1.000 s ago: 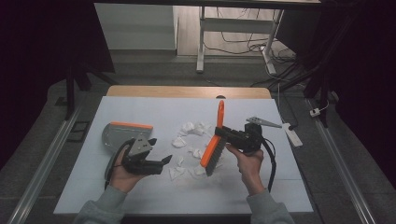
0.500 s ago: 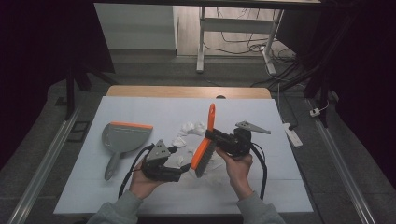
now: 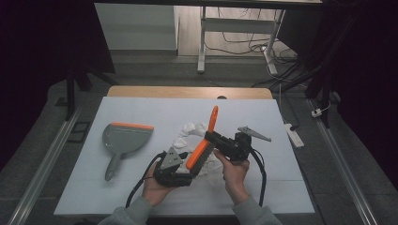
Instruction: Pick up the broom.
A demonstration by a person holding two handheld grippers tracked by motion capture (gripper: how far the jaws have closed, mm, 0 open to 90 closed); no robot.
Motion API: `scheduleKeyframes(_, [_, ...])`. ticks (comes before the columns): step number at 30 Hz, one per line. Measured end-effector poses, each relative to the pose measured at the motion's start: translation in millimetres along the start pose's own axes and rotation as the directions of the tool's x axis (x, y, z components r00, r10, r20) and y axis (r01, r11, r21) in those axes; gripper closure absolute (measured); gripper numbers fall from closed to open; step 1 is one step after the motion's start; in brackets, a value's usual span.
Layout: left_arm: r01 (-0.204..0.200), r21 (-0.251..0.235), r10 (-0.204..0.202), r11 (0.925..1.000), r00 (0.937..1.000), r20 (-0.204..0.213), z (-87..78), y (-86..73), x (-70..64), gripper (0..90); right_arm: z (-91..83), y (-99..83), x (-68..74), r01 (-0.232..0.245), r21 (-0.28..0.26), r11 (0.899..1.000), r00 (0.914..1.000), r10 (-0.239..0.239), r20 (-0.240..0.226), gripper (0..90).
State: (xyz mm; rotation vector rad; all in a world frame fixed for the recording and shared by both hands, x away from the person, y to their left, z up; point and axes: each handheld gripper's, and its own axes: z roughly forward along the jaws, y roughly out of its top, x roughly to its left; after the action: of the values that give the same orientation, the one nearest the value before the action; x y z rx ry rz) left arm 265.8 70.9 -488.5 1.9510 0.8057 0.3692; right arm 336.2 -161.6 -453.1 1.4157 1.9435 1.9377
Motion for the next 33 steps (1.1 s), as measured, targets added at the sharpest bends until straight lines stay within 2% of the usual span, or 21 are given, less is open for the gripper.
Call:
scheduleKeyframes(1, [0.019, -0.007, -0.019, 0.9998, 0.9998, -0.002, 4.0, -1.3, 0.3, 38.0, 0.4, -0.8, 0.2, -0.01, 0.0, 1.0, 0.9999, 0.01, -0.005, 70.4])
scheduleKeyframes(3, [0.022, -0.013, -0.022, 0.9997, 0.9997, -0.014, 6.7, -2.0, 0.5, 45.4, 0.7, -2.8, 1.2, -0.032, -0.008, 0.999, 0.9994, 0.032, -0.012, 70.4])
scheduleKeyframes(6, [0.027, -0.024, -0.027, 0.9994, 0.9996, -0.006, 6.8, -1.9, 1.9, 57.1, 0.9, -4.6, 3.5, -0.038, -0.013, 0.999, 0.9992, 0.038, -0.009, 70.4])
scheduleKeyframes(9, [0.027, -0.038, -0.027, 0.9989, 0.9996, 0.002, 5.6, -1.7, 4.7, 73.5, 0.7, -6.2, 4.7, -0.048, -0.022, 0.999, 0.9988, 0.048, -0.014, 70.3])
scheduleKeyframes(11, [0.058, -0.022, -0.058, 0.9981, 0.9979, 0.031, 5.8, -2.0, 10.5, 75.6, 0.4, -8.0, 7.8, -0.033, -0.028, 0.999, 0.9995, 0.033, -0.003, 70.3])
scheduleKeyframes(12, [0.062, -0.02, -0.062, 0.9979, 0.9977, 0.029, 5.3, -2.3, 12.3, 76.1, 0.5, -8.4, 8.6, -0.028, -0.03, 0.999, 0.9996, 0.028, -0.002, 70.3])
scheduleKeyframes(16, [0.054, -0.013, -0.053, 0.9985, 0.9982, 0.025, 2.1, -1.9, 15.5, 77.4, 0.8, -8.4, 10.2, -0.02, -0.028, 0.999, 0.9998, 0.02, -0.009, 70.2])
scheduleKeyframes(20, [0.05, -0.011, -0.05, 0.9987, 0.998, 0.04, 0.2, -1.5, 18.1, 77.9, 1.3, -6.0, 13.8, 0.008, -0.017, 1.0, 0.9999, -0.009, -0.012, 69.6])
scheduleKeyframes(27, [0.029, -0.006, -0.029, 0.9996, 0.9972, 0.068, -14.7, 4.8, 28.4, 78.5, -0.2, 2.3, 16.9, 0.092, 0.015, 0.996, 0.9956, -0.091, -0.021, 64.3])
scheduleKeyframes(29, [0.021, 0.0, -0.021, 0.9998, 0.9979, 0.061, -18.6, 6.4, 31.6, 78.6, -3.7, 5.9, 17.7, 0.131, 0.013, 0.991, 0.9913, -0.131, -0.016, 62.8])
scheduleKeyframes(33, [0.04, 0.004, -0.04, 0.9992, 0.997, 0.067, -25.8, 6.6, 41.2, 78.9, -11.5, 15.7, 15.7, 0.154, 0.016, 0.988, 0.9878, -0.153, -0.025, 56.1])
